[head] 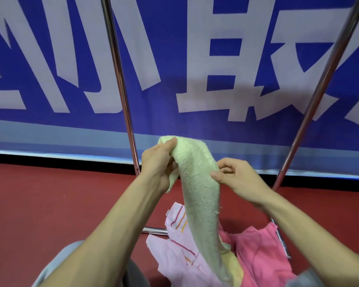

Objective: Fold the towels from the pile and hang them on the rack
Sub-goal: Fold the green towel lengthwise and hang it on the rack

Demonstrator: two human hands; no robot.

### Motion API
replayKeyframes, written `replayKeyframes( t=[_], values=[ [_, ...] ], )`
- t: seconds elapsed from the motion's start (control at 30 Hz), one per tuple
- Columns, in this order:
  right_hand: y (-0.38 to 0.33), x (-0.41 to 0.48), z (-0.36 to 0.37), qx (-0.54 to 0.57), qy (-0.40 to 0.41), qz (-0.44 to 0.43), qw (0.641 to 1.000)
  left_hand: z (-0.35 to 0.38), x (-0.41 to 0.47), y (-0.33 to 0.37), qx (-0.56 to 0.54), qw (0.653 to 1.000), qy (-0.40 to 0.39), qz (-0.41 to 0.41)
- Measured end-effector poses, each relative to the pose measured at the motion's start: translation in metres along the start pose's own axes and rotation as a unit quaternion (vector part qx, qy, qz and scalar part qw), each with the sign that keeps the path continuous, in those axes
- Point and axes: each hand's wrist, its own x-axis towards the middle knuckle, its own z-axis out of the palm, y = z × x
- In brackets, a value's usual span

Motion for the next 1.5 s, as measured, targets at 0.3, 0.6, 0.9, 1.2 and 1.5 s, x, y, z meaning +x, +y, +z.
replayKeyframes(
  t=[0.3, 0.6, 0.9, 1.2, 1.5],
  values=[
    [-0.02, 0.005, -0.019, 0.128, 0.159, -0.064, 0.977, 0.02, -0.003, -0.026, 0.186, 0.965, -0.183, 0.032],
    [-0.011, -0.001, -0.043, 0.261, 0.251, 0.062, 0.93, 0.036, -0.013, -0.068, 0.243, 0.94, -0.239, 0.009],
    [-0.005, -0.004, -0.053, 0.289, 0.181, 0.101, 0.935, 0.048, -0.013, -0.062, 0.19, 0.96, -0.182, 0.098],
    [0.001, -0.004, -0.015, 0.314, 0.032, 0.177, 0.932, 0.035, -0.013, -0.036, 0.166, 0.975, -0.126, 0.077],
    [-0.001, -0.005, -0.015, 0.218, -0.026, 0.073, 0.973, 0.017, -0.002, -0.011, 0.092, 0.993, -0.067, 0.021]
  ],
)
